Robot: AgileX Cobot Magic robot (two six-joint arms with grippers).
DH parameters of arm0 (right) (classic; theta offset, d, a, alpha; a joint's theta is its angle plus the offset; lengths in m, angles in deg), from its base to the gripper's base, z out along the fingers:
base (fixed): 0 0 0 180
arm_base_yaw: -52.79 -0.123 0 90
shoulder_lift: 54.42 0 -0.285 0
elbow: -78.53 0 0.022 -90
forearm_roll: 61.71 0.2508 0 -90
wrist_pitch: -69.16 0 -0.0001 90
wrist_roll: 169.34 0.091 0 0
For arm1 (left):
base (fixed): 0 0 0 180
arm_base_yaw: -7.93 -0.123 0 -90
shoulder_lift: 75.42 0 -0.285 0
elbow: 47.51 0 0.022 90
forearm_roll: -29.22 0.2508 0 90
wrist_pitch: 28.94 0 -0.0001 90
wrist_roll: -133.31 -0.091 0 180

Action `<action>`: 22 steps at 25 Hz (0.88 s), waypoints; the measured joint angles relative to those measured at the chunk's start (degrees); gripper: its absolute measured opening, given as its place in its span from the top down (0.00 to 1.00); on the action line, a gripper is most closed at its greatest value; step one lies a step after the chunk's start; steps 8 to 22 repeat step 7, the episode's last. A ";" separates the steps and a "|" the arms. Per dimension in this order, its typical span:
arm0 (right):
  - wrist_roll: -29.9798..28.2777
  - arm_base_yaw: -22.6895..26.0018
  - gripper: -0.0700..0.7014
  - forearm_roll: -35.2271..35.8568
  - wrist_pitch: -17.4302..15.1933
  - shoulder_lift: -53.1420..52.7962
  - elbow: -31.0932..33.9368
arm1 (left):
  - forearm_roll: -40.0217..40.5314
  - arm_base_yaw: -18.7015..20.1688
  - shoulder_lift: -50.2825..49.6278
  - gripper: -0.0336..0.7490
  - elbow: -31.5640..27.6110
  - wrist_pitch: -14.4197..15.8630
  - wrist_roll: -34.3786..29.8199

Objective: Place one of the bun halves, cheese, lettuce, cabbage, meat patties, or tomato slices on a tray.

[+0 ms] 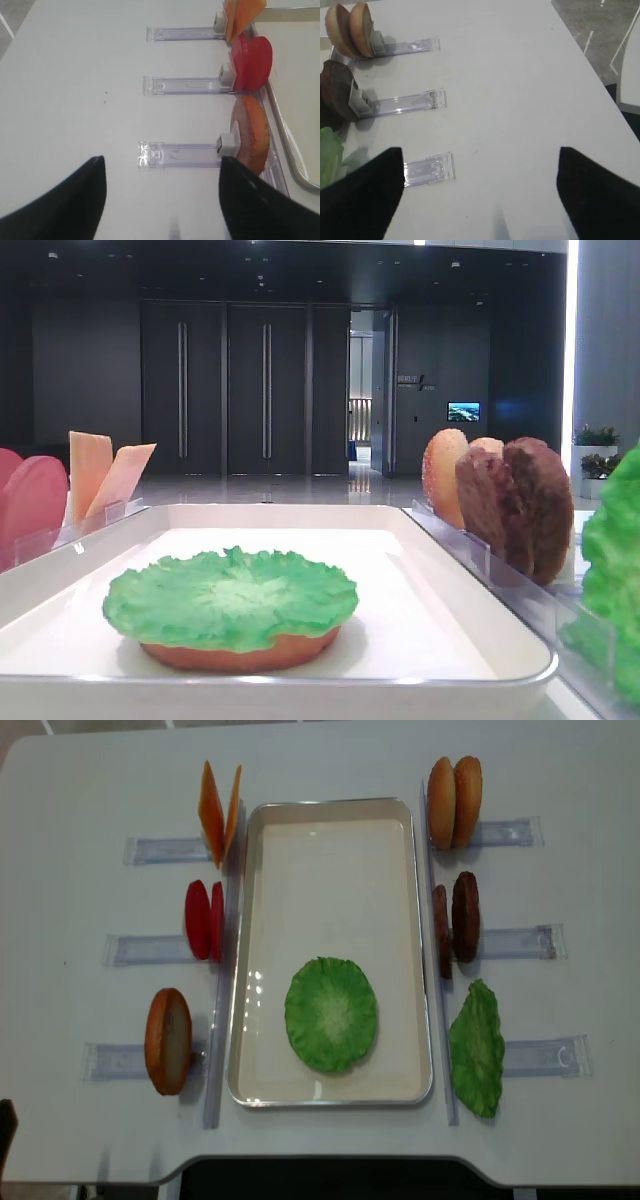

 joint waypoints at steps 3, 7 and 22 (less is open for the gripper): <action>-0.04 0.00 0.15 0.07 0.00 0.00 0.00 | 0.00 0.00 0.00 0.27 0.00 0.00 0.00; -0.18 0.00 0.15 0.14 0.00 0.00 0.00 | 0.00 0.00 0.00 0.27 0.00 0.00 0.00; -0.18 0.00 0.15 0.14 0.00 0.00 0.00 | 0.00 0.00 0.00 0.27 0.00 0.00 0.00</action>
